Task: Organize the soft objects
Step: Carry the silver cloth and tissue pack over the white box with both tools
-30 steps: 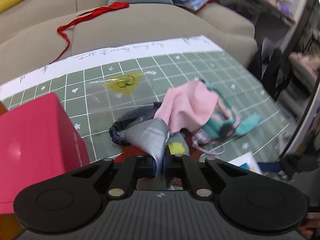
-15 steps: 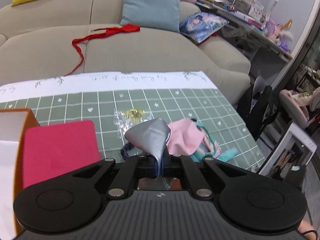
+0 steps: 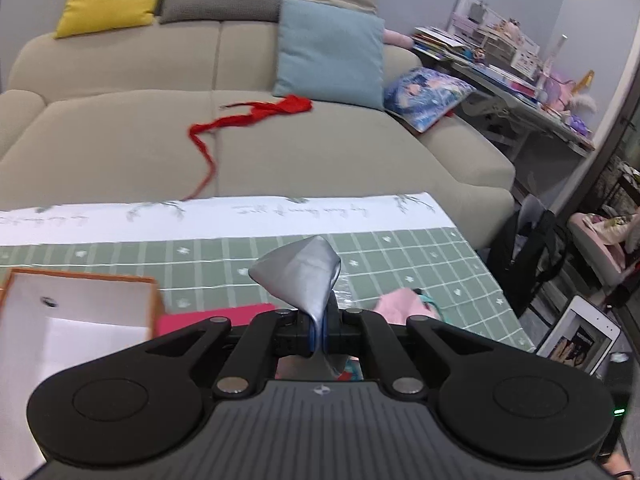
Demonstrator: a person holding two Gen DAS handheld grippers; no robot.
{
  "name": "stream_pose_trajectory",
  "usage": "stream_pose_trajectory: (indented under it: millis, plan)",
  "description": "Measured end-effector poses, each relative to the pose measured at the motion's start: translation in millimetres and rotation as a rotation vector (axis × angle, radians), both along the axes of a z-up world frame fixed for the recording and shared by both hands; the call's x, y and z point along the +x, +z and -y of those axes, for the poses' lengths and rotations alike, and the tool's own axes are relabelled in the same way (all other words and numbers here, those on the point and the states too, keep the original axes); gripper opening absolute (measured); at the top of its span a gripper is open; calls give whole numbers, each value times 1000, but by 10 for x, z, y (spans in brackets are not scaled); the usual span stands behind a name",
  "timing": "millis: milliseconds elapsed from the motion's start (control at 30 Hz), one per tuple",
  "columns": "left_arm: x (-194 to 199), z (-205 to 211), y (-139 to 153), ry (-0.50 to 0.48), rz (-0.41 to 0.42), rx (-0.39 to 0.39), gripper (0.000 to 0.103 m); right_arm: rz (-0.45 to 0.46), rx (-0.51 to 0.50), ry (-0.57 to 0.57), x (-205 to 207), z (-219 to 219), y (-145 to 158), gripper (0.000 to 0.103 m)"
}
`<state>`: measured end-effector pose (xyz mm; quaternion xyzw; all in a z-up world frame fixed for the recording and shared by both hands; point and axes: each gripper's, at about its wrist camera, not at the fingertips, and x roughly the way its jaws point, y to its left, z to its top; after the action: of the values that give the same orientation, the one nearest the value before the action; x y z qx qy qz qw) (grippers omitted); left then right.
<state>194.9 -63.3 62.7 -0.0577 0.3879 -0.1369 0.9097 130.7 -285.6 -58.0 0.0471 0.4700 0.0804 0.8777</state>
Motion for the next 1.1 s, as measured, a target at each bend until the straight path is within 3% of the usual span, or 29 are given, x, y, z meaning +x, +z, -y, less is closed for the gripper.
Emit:
stream_pose_trajectory:
  millis: [267,567,833,1100]
  plan:
    - [-268,-723,133,91,7,23,4,152,78,145,-93,-696,745,94]
    - [-555,-1448,-200,210,-46,62,4,190,135,370,-157,-1941,1155,94]
    - [-801,-1875,-673,268,-153,76,4,157,110,541,-245,-2980,1156,94]
    - [-968,-2229,-987,320,-222,-20,5,-39,102,589,-170,-3423,678,94]
